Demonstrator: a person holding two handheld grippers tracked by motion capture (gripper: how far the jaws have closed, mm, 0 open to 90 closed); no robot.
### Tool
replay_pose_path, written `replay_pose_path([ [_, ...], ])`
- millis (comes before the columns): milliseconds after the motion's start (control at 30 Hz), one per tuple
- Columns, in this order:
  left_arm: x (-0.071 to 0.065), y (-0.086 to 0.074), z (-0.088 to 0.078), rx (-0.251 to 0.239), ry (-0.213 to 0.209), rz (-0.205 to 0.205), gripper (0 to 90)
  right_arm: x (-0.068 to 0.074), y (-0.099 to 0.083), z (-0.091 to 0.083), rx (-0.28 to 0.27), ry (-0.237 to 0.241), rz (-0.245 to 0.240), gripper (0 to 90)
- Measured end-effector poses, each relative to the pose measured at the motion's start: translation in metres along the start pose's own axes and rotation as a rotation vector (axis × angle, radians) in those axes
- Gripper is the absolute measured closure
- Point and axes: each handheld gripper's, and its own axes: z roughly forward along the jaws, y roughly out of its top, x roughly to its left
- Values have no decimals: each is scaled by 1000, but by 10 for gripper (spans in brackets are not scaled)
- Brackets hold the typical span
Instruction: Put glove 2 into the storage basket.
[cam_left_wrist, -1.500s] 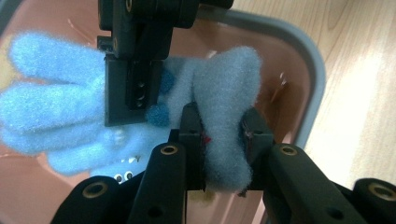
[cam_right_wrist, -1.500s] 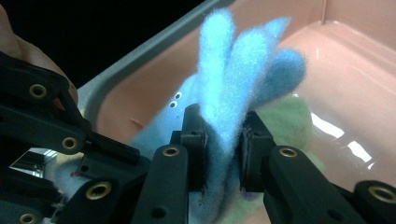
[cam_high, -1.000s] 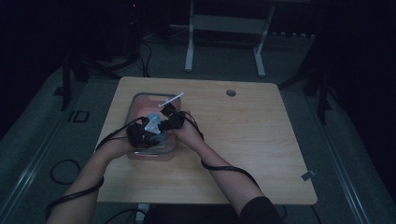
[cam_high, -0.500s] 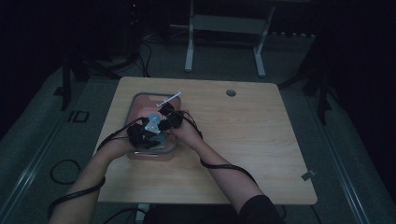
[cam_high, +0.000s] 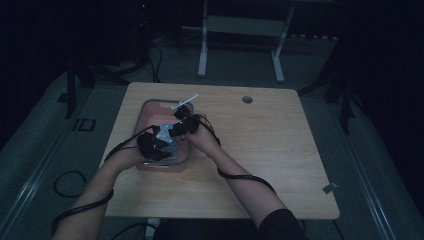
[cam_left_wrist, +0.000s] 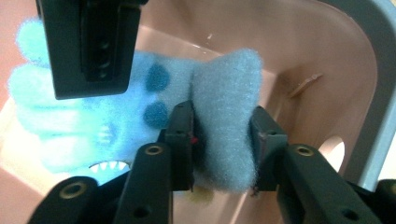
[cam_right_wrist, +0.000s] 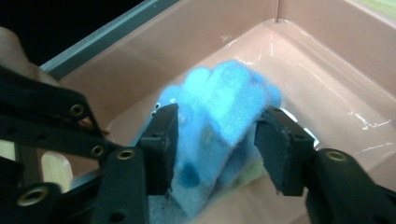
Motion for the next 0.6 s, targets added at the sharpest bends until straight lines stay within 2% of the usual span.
replay_pose_path([
  [133,1,-1,-2,-28,7,-47,557,1,0,-5,-4,2,-19,432],
  [200,2,-1,-4,-33,21,-63,463,0,-1,-9,-12,8,-16,399],
  [400,6,-2,-11,-74,50,-155,192,-4,-3,-18,-31,34,-23,270],
  [500,7,-3,-15,-87,65,-186,118,-5,-5,-20,-43,54,-23,209],
  [600,6,-2,-18,-116,74,-205,63,-5,-6,-23,-47,56,-32,196],
])
